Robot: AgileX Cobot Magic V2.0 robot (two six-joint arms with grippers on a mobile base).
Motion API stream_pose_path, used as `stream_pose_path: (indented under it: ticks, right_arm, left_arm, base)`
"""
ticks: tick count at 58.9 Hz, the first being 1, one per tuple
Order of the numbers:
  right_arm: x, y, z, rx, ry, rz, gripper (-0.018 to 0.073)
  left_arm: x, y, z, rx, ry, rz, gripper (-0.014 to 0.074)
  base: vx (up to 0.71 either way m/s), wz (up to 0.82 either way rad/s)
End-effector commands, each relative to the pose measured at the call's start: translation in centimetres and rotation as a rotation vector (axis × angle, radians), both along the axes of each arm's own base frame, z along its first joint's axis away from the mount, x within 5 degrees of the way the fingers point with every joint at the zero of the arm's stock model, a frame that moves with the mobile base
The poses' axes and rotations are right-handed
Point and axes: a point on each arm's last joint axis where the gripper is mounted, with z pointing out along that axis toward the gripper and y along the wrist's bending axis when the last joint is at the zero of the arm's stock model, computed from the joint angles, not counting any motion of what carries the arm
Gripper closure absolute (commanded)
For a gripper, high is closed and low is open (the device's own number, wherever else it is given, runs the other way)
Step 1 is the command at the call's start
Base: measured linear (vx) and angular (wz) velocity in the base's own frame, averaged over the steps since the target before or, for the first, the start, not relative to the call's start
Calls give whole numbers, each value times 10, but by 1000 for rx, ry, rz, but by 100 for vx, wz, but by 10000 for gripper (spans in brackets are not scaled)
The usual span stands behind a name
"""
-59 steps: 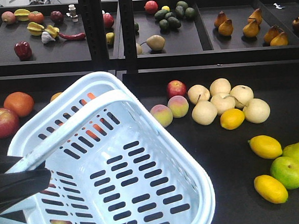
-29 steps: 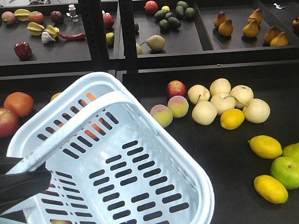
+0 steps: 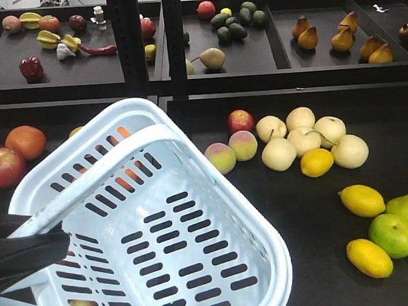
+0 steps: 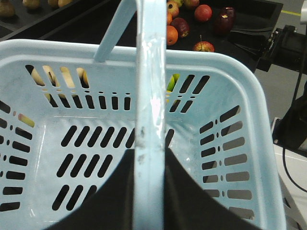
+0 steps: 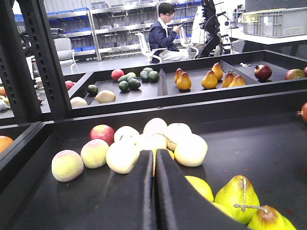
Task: Pick three apples into basket with both arms
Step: 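Hold the basket in the left gripper while turning the base away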
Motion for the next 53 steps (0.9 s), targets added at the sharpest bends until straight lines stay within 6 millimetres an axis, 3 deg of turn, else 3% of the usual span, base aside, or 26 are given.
stream_pose_path:
  ticks: [1, 53]
  right_arm:
    - [-1, 0, 4, -22, -73, 0, 568]
    - [-1, 0, 4, -22, -73, 0, 568]
  left_arm:
    - [-1, -1, 17, -105, -50, 28, 603]
    - [-1, -1, 17, -104, -50, 28, 602]
  base:
    - [0, 0]
    - [-1, 2]
